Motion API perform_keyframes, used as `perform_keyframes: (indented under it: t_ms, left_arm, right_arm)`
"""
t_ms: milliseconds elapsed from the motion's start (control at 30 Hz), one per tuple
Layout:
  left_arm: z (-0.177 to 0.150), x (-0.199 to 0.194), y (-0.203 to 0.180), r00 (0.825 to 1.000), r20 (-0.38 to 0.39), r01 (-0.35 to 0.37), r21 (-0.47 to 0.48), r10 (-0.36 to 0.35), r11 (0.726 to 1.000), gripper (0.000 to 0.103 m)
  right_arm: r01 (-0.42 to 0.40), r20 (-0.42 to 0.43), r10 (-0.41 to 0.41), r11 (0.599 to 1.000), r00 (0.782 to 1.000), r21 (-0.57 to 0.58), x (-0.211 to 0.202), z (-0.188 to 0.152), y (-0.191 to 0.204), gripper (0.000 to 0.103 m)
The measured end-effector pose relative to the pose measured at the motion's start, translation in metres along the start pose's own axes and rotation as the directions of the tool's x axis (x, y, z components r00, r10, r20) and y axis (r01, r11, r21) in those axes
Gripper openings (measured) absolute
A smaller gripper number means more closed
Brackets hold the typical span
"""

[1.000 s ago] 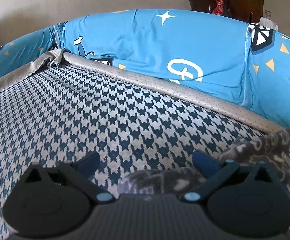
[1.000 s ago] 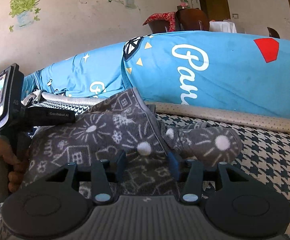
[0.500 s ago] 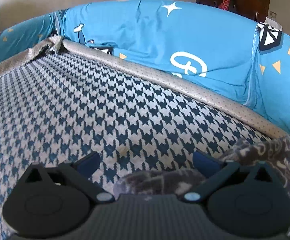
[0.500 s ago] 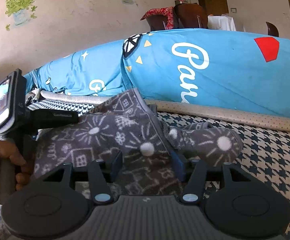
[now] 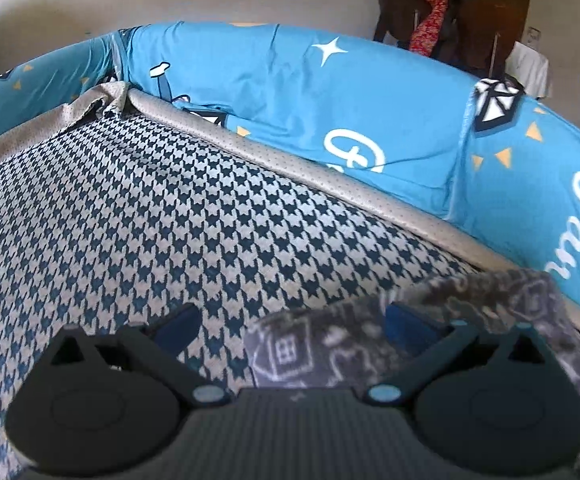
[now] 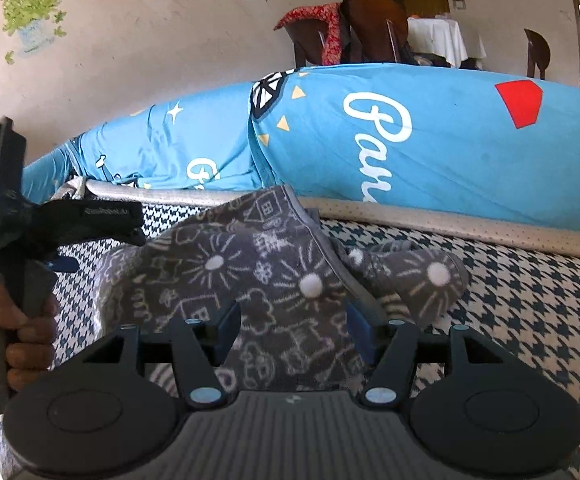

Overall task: Fold clothes
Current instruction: 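Release the bundle with the left tool and lift it away, then withdraw both tools from the folded grey bundle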

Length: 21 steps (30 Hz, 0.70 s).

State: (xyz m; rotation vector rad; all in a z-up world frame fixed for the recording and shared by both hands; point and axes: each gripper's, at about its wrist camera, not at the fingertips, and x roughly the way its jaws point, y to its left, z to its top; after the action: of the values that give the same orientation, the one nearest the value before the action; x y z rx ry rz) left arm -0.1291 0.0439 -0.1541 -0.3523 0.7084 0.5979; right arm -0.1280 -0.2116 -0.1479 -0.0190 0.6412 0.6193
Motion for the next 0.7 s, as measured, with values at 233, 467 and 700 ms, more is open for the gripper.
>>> perform_keyframes:
  t_ms: [233,467,700]
  left_arm:
    - [-0.005,-0.032,-0.004,0.999,-0.008,0.045,0.032,-0.044,0.998,0.103]
    - [-0.020,-0.061,-0.007,0.997,-0.018,0.082,0.069,-0.081,0.994,0.103]
    - [-0.047,-0.089,0.001,0.993,-0.021,0.117,0.103,-0.115,0.988,0.103]
  right_arm:
    - [0.022,-0.006,-0.022,1.000,1.000,-0.022,-0.020,0.004,0.009,0.069]
    - [0.066,-0.051,-0.066,0.998,0.997,-0.005,-0.040,0.000,0.007,0.072]
    - [0.089,-0.117,-0.089,0.996,0.989,-0.001,-0.056,-0.012,0.005,0.078]
